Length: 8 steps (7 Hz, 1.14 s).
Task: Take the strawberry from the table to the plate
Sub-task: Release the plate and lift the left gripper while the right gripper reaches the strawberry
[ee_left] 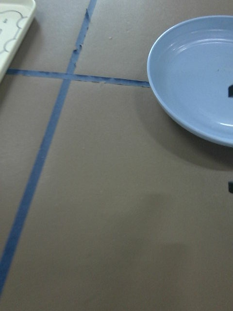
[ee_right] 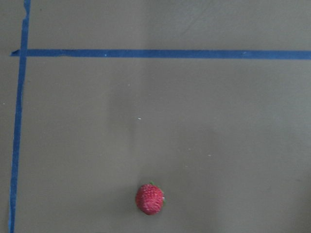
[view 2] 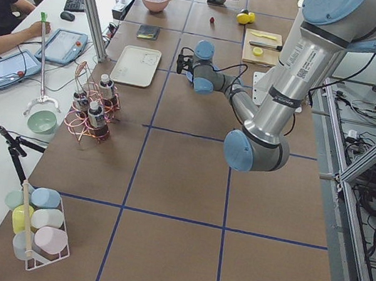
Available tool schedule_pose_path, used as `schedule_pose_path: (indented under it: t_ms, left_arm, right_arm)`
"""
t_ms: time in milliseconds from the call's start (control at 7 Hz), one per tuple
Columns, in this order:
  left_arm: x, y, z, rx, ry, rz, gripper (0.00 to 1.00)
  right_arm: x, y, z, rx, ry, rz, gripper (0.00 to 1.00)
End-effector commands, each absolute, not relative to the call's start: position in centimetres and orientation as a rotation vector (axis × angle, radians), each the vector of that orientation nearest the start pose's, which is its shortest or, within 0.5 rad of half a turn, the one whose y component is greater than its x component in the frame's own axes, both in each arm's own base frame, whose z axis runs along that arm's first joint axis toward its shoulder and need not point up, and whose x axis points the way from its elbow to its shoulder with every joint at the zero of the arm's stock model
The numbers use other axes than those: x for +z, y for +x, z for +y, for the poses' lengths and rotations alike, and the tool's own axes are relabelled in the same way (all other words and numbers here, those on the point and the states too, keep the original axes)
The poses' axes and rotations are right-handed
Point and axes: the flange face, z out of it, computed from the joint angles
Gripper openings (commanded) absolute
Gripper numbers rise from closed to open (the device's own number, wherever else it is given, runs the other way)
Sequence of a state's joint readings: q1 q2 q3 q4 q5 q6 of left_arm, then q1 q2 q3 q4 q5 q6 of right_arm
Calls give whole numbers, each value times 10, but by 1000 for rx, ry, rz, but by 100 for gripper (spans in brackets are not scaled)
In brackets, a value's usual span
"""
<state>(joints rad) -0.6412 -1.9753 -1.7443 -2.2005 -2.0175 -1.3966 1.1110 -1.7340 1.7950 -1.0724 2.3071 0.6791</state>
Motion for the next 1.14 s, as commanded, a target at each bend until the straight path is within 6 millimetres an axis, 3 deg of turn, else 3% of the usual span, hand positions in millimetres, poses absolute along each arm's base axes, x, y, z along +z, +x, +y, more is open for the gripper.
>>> schedule_pose_path:
  t_ms: [0, 143, 286, 857, 1000]
  left_arm:
    - [285, 402, -441, -120, 160, 1212, 67]
    - [284, 401, -441, -121, 160, 1213, 69]
    - [285, 401, -441, -121, 159, 1212, 69]
    - [287, 397, -438, -125, 161, 1211, 70]
    - [287, 397, -438, -125, 161, 1211, 70]
  right_arm:
    - [576, -206, -410, 0, 69, -823, 99]
    - [598, -217, -408, -7, 34, -796, 98]
    - [607, -232, -408, -26, 11, -787, 95]
    - [604, -243, -418, -27, 53, -760, 82]
    - [604, -243, -420, -25, 54, -761, 73]
